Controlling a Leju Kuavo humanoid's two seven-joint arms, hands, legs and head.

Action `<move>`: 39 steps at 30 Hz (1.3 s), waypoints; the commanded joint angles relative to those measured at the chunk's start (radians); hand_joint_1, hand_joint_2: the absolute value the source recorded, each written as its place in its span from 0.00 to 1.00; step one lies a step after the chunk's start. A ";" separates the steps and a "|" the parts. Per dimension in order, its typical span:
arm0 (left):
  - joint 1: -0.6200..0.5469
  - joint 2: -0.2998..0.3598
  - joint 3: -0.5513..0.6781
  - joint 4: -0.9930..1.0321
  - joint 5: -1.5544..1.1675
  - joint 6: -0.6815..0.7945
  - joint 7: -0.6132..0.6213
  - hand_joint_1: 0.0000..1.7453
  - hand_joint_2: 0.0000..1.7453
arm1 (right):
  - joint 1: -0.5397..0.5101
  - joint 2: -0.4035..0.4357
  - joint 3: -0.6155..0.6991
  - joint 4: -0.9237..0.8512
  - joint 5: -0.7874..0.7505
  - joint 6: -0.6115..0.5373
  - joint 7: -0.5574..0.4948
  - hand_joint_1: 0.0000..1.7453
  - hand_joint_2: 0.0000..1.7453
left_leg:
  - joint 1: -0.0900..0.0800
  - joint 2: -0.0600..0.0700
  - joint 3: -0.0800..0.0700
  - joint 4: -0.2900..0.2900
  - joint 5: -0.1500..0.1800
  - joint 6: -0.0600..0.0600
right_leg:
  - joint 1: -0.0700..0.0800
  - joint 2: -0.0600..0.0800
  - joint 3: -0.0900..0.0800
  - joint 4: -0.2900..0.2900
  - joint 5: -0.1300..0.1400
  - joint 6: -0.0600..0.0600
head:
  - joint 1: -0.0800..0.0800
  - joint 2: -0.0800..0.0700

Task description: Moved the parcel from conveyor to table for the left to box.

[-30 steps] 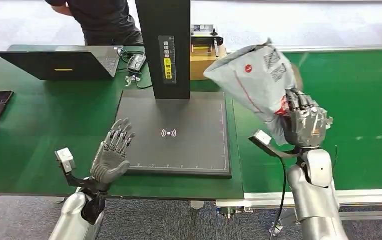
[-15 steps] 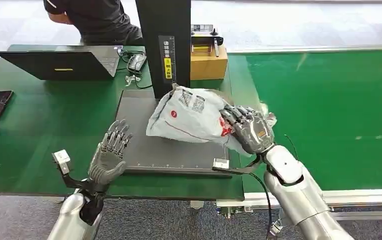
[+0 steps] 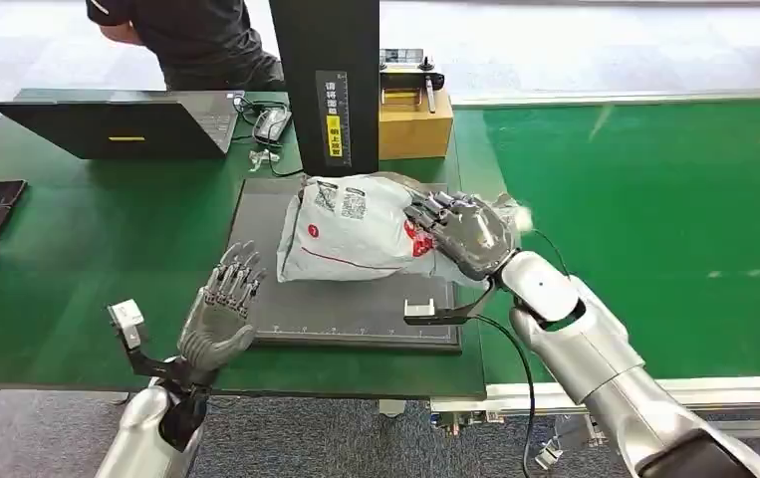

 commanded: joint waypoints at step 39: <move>-0.161 0.009 -0.039 0.067 0.017 0.054 -0.011 0.00 1.00 | -0.226 0.245 0.120 0.568 -0.308 -0.087 -0.163 0.00 1.00 | 0.001 -0.001 0.000 0.000 0.001 -0.004 | 0.000 0.000 0.000 0.000 0.000 0.001 | 0.000 0.000</move>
